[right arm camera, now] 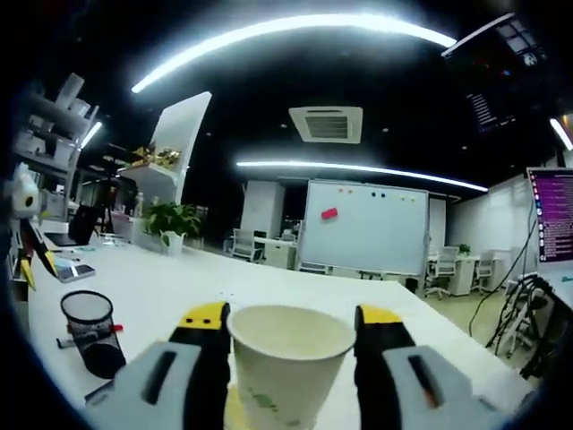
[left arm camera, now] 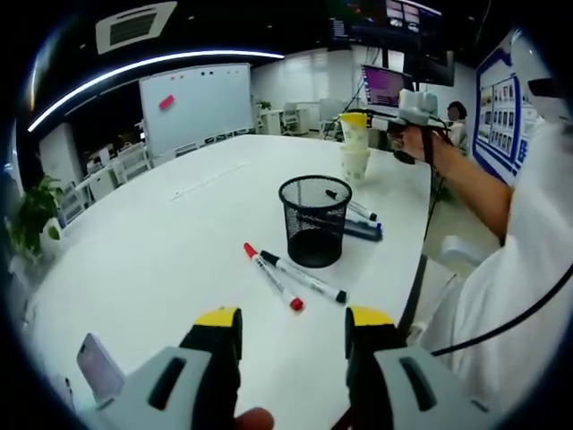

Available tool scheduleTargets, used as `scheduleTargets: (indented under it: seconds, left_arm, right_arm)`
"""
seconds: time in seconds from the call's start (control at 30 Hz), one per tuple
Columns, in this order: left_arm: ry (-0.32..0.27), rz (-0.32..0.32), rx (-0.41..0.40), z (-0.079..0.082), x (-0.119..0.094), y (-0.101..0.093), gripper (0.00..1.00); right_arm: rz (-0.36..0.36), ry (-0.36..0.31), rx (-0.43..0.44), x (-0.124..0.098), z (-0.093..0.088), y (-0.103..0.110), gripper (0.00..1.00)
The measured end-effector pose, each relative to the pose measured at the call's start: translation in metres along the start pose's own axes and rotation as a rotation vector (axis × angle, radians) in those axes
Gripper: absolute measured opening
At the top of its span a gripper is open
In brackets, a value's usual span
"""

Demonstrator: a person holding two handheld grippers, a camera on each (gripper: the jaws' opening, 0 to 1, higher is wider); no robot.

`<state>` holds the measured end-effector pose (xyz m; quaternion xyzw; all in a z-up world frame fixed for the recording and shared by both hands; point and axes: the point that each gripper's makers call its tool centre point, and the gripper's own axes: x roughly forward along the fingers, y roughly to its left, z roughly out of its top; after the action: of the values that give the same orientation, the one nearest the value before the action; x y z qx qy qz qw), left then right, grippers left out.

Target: Place the scattered laser pointers and whiteboard markers into the pen holder and stack the scattered paper cups together

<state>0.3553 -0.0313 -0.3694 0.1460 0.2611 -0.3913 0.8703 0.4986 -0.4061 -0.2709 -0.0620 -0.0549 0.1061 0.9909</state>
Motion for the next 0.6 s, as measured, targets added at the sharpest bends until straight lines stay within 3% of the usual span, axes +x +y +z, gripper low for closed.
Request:
scheduleTargets:
  seconds: [0.6]
  left_arm:
    - [-0.020,0.025,-0.008,0.0041,-0.0026,0.0060,0.47]
  right_arm:
    - [0.011,0.009,0.004,-0.0018,-0.0068,0.0061,0.55]
